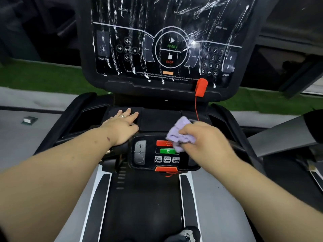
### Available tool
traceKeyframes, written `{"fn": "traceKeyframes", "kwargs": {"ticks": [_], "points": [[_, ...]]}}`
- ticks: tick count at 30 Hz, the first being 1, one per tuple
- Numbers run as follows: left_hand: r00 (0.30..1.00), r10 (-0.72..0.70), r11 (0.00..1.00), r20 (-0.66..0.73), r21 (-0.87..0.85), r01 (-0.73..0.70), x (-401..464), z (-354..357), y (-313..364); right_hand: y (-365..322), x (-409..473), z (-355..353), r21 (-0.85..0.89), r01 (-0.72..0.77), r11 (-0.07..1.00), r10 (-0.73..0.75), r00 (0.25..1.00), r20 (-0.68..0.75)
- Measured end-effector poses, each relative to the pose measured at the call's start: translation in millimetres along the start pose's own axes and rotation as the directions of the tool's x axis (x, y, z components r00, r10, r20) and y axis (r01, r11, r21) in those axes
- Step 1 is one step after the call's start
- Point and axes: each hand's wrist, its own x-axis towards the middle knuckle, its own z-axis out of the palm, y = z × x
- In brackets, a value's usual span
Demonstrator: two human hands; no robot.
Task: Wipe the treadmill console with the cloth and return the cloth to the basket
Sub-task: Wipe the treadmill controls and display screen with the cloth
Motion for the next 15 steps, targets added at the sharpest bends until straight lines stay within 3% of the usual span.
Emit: {"fn": "traceKeyframes", "kwargs": {"ticks": [4,9,15], "points": [[1.0,-0.006,1.0,0.001,-0.019,0.006,-2,-1,0,-2,8,-5,0.036,0.052,0.998,-0.054,0.996,0.069],[1.0,-0.009,1.0,-0.002,-0.024,0.009,-1,0,0,43,-18,-29,0.161,-0.184,0.97,0.173,0.982,0.08],[1.0,-0.003,1.0,-0.008,-0.025,0.003,-1,1,-1,-10,5,4,0.027,0.055,0.998,-0.056,0.998,0.024]]}}
